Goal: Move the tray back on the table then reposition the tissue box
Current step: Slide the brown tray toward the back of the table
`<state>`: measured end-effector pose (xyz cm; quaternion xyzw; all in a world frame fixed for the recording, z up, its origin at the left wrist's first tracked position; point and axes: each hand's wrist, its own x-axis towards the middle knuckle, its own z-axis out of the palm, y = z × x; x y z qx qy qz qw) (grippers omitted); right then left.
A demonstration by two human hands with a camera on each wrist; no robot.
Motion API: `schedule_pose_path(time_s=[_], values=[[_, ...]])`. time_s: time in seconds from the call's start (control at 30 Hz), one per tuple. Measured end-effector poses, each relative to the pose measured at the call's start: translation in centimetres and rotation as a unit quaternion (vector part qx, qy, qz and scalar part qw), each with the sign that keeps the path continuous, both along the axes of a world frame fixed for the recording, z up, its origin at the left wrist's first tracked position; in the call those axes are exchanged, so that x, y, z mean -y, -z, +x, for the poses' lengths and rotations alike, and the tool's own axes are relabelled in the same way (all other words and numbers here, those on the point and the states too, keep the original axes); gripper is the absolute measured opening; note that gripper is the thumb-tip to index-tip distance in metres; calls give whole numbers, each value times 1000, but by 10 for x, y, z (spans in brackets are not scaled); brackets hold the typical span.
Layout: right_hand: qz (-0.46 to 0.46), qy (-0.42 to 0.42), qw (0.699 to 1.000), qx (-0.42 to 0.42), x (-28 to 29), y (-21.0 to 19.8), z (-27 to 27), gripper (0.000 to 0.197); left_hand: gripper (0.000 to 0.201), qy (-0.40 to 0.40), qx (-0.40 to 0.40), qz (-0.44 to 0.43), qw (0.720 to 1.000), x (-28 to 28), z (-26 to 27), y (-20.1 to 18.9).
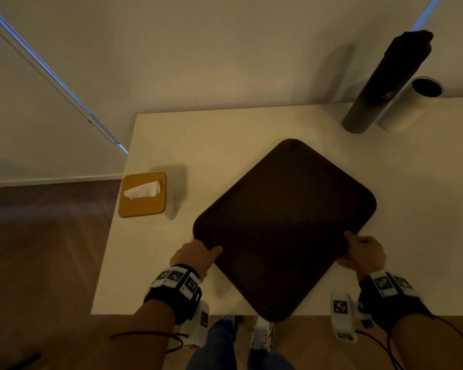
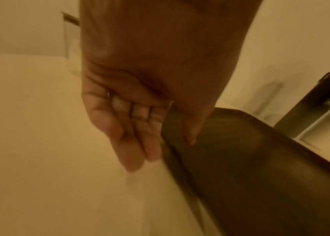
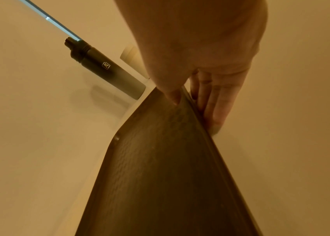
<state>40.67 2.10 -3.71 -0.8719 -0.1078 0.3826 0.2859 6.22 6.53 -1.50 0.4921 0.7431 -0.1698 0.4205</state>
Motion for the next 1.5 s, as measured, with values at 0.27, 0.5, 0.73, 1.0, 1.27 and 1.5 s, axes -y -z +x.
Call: schedule_pose_path(time_s=[0.27,0.5,0.73,1.0,1.27,1.5], values=[[26,5,999,-39,-15,-5,22,27,21,-272,183,-37,944,8,9,7],[73,90,979,-166,-1,6,3,14,29,-284,140,141,938,-25,20,12],[112,143,956,-230,-15,5,-13,13,21,-203,72,184,959,-28,31,10],[115,150,953,-238,-36,5,-25,16,33,-184,80,217,955,-74,27,16],[121,169,948,-243,-73,-1,-41,9,39,-143,90,220,961,-135,14,21],[126,170,949,-234,-108,4,-50,12,37,-132,82,242,958,-185,8,30]])
